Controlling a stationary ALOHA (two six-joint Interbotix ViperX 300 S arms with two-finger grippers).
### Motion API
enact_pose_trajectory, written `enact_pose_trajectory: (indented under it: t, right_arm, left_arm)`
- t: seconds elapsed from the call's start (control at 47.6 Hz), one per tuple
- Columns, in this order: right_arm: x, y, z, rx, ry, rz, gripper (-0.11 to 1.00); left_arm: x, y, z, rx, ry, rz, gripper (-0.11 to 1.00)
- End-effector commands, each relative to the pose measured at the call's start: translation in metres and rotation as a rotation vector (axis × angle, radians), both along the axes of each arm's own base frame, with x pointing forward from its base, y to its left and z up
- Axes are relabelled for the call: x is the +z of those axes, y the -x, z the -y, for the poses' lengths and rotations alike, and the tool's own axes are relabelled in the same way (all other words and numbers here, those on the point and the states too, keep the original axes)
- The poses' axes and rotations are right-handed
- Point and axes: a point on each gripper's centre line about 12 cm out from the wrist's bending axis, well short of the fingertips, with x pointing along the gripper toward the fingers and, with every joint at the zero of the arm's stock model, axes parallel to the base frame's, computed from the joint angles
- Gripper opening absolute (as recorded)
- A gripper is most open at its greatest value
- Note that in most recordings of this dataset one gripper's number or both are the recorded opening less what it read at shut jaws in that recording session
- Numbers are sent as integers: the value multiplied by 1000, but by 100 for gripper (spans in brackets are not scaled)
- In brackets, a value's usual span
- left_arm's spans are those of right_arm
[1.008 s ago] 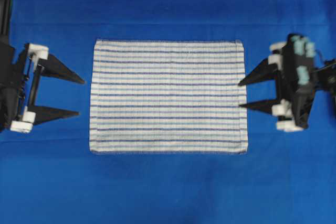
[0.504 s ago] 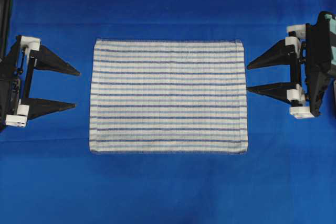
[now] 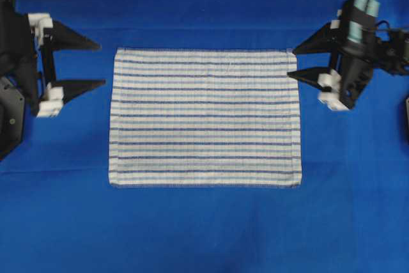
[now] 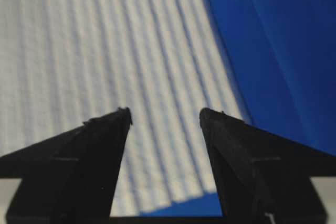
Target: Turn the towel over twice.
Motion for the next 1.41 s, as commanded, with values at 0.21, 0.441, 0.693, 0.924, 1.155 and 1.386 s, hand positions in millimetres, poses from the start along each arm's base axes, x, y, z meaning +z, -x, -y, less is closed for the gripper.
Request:
enact_pose_trajectory:
  t: [0.21, 0.441, 0.693, 0.924, 1.155, 1.386]
  right_arm:
    - [-45, -8, 38, -99, -24, -91, 61]
    - [-75, -5, 62, -158, -45, -145, 61]
    - [-99, -5, 71, -175, -63, -171, 61]
    - [-114, -5, 70, -174, -80, -209, 60]
    - [-116, -2, 70, -172, -82, -227, 33]
    - [-116, -3, 70, -172, -81, -228, 4]
  left_arm:
    - [-41, -13, -32, 104, -13, -104, 79]
    - [-77, -26, -52, 154, 2, -196, 79]
    - [-111, -32, -68, 194, 38, -285, 79]
    - [-127, -35, -75, 209, 65, -338, 74]
    - [-135, -32, -73, 205, 89, -399, 33]
    - [-137, -32, -73, 204, 101, -427, 4]
